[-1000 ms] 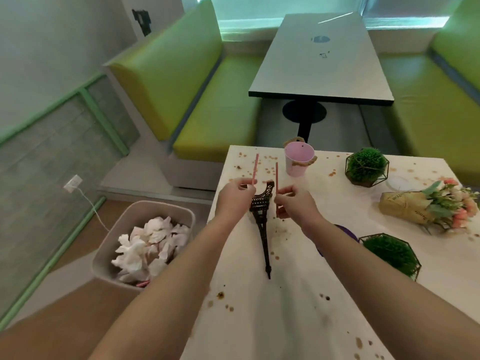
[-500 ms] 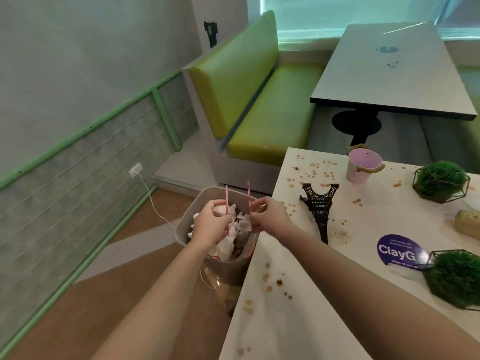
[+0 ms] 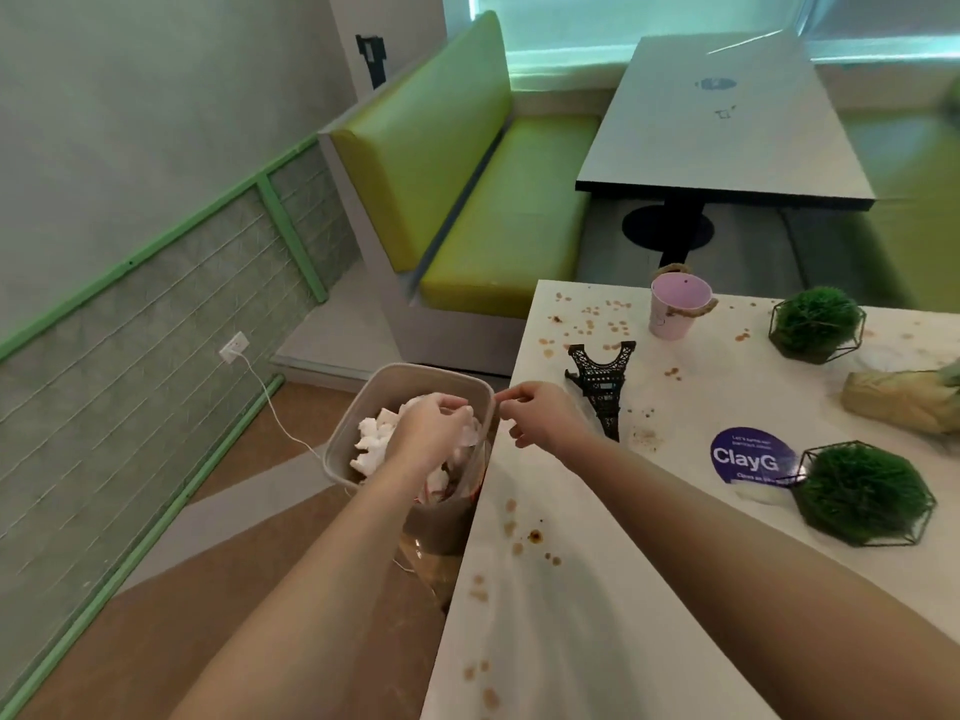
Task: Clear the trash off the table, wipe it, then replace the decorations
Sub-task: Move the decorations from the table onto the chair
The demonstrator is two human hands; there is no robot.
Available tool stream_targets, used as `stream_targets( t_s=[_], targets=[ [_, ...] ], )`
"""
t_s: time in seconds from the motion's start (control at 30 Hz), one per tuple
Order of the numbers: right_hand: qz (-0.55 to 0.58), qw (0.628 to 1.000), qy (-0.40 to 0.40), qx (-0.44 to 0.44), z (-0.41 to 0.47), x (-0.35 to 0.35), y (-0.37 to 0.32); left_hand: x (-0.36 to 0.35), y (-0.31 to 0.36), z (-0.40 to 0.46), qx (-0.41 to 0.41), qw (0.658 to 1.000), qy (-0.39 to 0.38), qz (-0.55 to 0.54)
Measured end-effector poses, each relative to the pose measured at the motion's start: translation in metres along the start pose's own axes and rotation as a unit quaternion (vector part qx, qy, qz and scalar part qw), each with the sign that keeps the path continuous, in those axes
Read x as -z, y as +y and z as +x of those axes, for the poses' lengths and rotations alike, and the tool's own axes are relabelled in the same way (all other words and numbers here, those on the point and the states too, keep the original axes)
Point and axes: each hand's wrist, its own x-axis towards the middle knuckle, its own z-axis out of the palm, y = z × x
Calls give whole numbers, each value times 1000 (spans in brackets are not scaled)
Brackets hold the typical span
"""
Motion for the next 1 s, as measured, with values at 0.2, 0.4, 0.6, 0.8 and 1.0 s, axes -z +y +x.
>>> stream_targets(
  t_s=[0.2,0.4,0.6,0.8,1.0],
  targets=[
    [41,995,86,-2,-15,85,16,-60,77,7,-79,995,-54,11],
    [50,985,165,-26,-32,180,60,-143,148,-3,-145,981,-120,54],
    [61,969,235,-38,-42,266,104,-227,197,-10,-160,971,-159,74],
    [55,954,287,-66,-35,375,157,-327,246,-18,-174,961,-193,94],
    [20,953,296,-64,-5,455,181,-404,284,-5,-182,965,-179,54]
  ],
)
